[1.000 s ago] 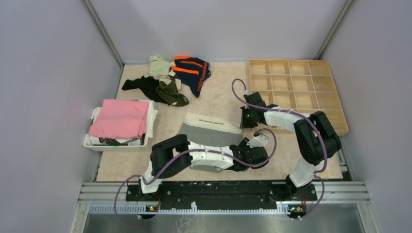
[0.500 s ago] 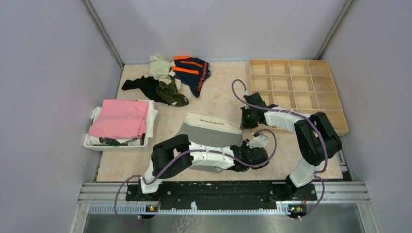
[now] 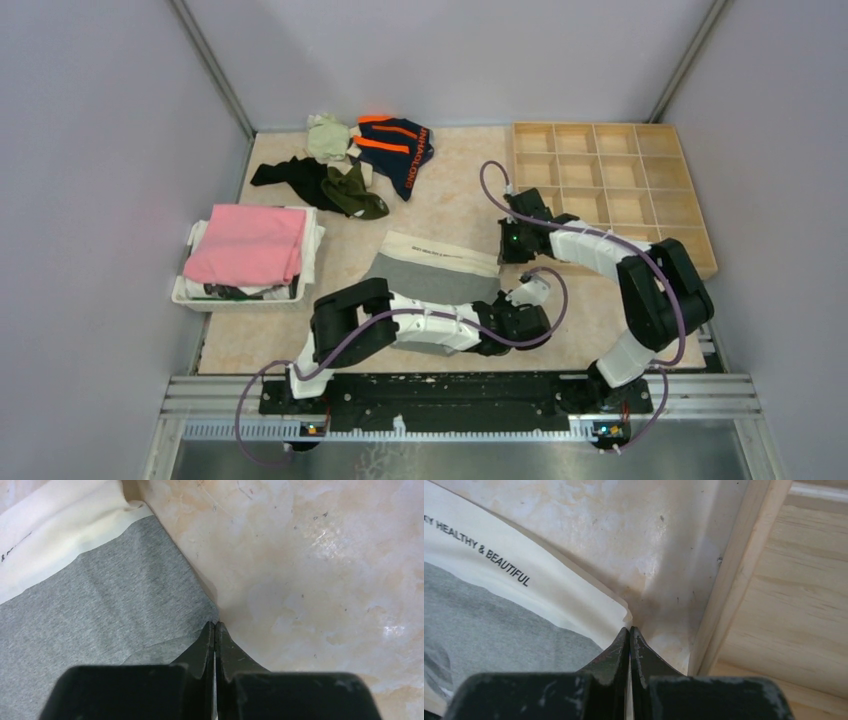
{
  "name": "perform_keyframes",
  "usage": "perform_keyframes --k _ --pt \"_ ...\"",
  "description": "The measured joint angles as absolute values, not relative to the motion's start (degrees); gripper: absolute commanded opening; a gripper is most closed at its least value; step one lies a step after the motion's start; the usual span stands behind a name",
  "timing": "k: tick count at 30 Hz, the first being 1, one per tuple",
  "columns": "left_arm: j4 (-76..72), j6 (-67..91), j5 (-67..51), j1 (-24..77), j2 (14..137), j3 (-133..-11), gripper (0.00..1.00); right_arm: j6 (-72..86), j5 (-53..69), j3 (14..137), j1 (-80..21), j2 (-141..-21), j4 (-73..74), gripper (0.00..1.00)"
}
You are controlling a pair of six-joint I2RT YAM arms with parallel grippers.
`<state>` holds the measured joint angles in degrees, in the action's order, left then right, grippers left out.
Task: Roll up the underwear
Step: Fold the underwear at the center of the board.
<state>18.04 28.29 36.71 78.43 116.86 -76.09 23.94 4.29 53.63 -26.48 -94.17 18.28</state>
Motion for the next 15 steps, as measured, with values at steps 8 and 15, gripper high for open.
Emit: perform_keyframes --k 8,15 --pt "17.8 27.4 31.2 78.7 113.4 -74.0 0.0 23.0 2.9 54.1 -26.5 -84.2 22.2 0.0" --pt "17.1 26.9 26.3 79.9 112.6 -77.2 0.0 20.9 -1.8 54.9 -26.5 -80.2 28.7 0.0"
